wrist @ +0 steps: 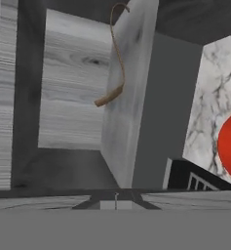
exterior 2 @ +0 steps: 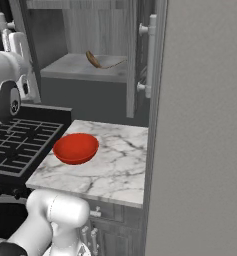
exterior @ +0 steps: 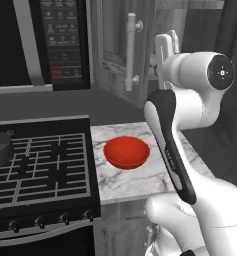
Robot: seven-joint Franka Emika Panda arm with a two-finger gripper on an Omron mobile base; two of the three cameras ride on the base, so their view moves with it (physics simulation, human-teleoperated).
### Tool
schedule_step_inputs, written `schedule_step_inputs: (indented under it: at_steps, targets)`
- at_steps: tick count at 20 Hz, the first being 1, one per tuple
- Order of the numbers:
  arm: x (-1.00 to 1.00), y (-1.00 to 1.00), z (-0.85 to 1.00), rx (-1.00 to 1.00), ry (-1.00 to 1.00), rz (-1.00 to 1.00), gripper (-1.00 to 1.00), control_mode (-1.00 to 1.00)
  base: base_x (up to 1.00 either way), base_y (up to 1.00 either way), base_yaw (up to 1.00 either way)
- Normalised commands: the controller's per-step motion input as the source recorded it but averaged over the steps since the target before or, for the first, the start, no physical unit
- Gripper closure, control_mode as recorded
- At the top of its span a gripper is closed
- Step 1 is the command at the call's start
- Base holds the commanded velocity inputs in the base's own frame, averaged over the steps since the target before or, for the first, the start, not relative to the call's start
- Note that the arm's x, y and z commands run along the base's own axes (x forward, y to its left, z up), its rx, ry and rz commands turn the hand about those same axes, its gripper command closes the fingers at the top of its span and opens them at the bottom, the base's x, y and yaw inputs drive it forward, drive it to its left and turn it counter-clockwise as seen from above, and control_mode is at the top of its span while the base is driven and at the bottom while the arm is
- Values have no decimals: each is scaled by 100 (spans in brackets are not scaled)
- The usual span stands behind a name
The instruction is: Open the cabinet and move the ladle to the pot. Then close the cabinet.
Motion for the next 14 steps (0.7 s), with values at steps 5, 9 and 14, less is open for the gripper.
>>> schedule_step_inputs:
  at_steps: [5, 9, 14]
  targets:
    - [19, 0, 0, 8, 0, 12, 100, -100, 0, 0, 0]
    - [12, -3, 0, 8, 0, 19, 100, -100, 0, 0, 0]
    - [9, -14, 0, 3, -2, 19, 100, -100, 0, 0, 0]
